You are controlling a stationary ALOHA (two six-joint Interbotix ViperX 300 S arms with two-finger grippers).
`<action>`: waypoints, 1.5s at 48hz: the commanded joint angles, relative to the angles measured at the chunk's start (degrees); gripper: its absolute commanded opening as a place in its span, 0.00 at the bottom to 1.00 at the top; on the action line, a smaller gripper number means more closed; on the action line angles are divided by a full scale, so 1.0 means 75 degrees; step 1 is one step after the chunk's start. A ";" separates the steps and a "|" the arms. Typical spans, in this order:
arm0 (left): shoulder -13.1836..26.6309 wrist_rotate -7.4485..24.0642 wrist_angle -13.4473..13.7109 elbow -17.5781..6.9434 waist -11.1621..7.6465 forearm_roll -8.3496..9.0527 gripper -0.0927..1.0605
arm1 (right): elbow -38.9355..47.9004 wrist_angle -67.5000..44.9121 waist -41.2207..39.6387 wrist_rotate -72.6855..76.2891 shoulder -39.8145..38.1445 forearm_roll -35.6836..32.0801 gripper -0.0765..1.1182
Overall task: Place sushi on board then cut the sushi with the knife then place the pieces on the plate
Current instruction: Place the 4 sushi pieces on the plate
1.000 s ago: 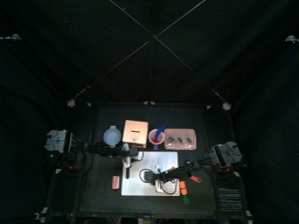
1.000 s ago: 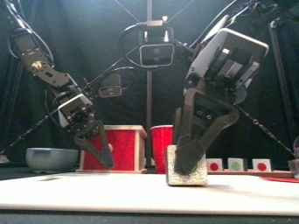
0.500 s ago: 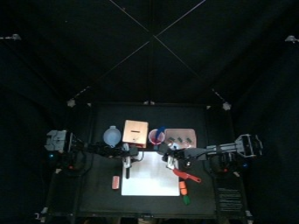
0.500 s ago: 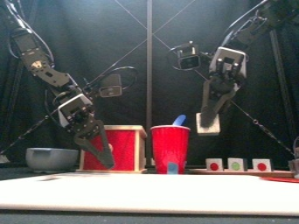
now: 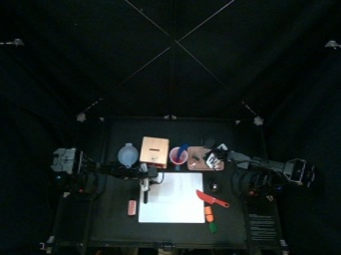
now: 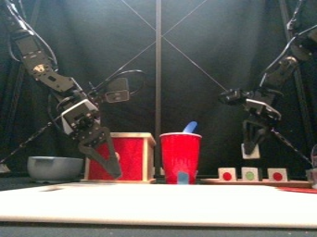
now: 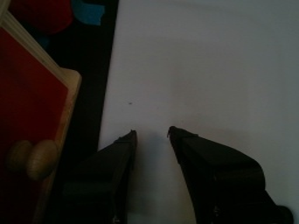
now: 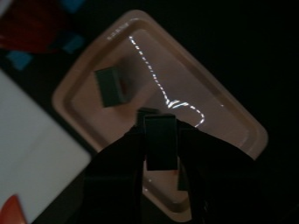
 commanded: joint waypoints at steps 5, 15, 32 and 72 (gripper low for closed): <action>-0.0059 0.0012 -0.0047 -0.0152 0.0059 0.0035 0.74 | 0.0047 -0.0715 -0.0820 -0.0012 0.0363 -0.0316 0.49; -0.0059 -0.0012 -0.0035 -0.0152 0.0059 0.0047 0.74 | -0.0070 -0.0785 -0.1137 -0.0023 0.0938 -0.0516 0.50; -0.0059 -0.0012 -0.0035 -0.0152 0.0059 0.0047 0.74 | -0.0141 -0.0773 -0.1207 -0.0023 0.1230 -0.0586 0.68; -0.0387 -0.0023 -0.0035 -0.0316 0.0059 0.0035 0.74 | -0.0434 -0.0504 -0.0105 -0.0012 -0.0480 -0.0609 0.73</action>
